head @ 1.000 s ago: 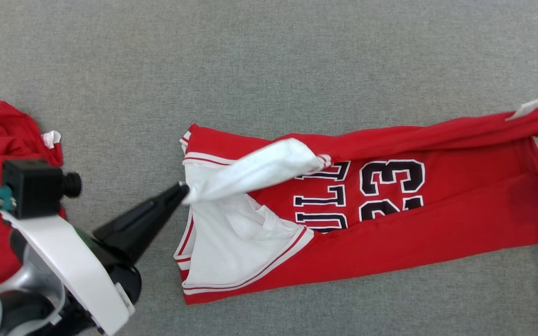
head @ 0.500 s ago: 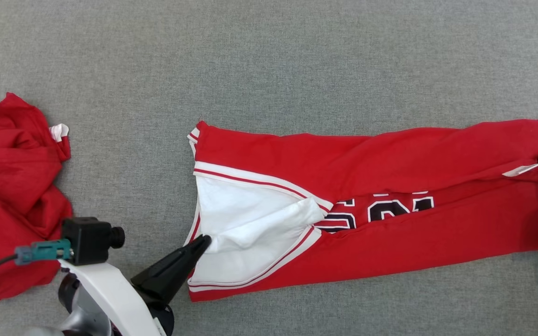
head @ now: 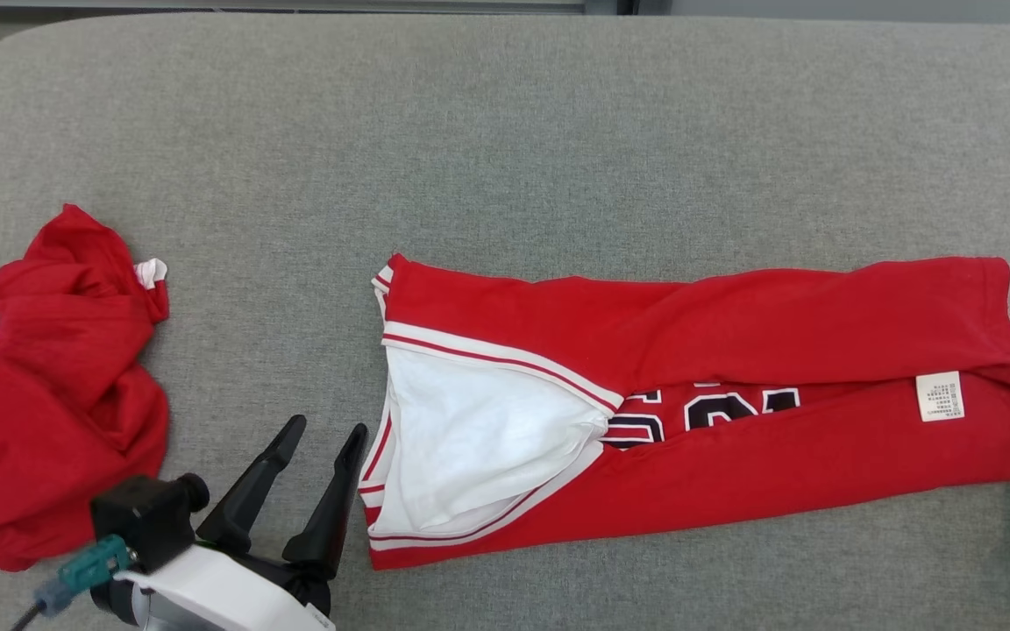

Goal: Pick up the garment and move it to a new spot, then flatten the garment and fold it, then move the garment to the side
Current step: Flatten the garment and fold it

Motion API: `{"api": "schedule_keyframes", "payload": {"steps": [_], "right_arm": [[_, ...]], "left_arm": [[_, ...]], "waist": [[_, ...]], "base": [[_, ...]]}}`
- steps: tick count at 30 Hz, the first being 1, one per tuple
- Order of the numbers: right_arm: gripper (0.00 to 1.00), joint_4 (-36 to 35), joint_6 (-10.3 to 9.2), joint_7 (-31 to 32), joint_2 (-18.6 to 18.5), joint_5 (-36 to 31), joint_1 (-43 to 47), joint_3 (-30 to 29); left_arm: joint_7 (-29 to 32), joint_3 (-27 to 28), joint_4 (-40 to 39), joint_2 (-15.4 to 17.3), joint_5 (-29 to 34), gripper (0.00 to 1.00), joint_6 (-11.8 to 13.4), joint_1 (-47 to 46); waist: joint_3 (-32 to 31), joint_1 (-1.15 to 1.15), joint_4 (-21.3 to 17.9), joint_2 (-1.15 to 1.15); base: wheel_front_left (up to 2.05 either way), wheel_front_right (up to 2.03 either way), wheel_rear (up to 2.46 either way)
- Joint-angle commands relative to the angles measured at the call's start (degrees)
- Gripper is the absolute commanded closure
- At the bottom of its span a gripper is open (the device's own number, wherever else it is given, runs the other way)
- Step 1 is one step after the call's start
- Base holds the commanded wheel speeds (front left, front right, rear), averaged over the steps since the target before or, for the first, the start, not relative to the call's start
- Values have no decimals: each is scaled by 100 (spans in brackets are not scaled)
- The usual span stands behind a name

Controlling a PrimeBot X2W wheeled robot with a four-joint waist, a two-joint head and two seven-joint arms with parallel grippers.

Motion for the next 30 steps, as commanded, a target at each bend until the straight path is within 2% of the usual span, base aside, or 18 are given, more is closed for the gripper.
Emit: {"api": "schedule_keyframes", "payload": {"steps": [1, 6, 10, 17, 21, 28, 29, 30], "right_arm": [[0, -34, -3, -175, 120, -59, 114, -127], [0, 250, -3, -321, 669, -155, 24, -489], [0, 812, -3, -243, 885, -427, -466, -758], [0, 2008, -2, 432, 903, -1582, -1103, -779], [0, 2187, -2, 641, 1039, -1889, -1089, -706], [0, 2378, -2, 954, 1184, -2102, -829, -551], [2, 2400, -2, 1008, 1207, -2113, -802, -524], [18, 2377, -2, 1015, 1228, -2110, -786, -503]], "left_arm": [[-343, 6, 141, -80, 279, 0, 87, 55], [-1656, 125, 738, -657, 873, 0, 407, 150], [-1908, 274, 1177, -1047, 1331, 0, 552, 153], [-1926, 354, 1432, -1643, 2305, 0, 261, 163], [-1927, 448, 1423, -1866, 2774, 0, 204, 259], [-1928, 589, 1463, -2049, 3102, 0, 95, 377], [-1928, 602, 1465, -2065, 3144, 0, 74, 376], [-1928, 616, 1464, -2078, 3176, 0, 69, 373]], "waist": [[-141, 0, 56, 0], [-300, 0, 186, 0], [-378, 0, 334, 0], [-548, 0, 640, 0], [-576, 0, 724, 0], [-639, 0, 796, 0], [-647, 0, 802, 0], [-653, 0, 806, 0]], "base": [[0, 0, 0], [0, 0, 0], [0, 0, 0], [0, 0, 0], [0, 0, 0], [0, 0, 0], [0, 0, 0], [0, 0, 0]]}}
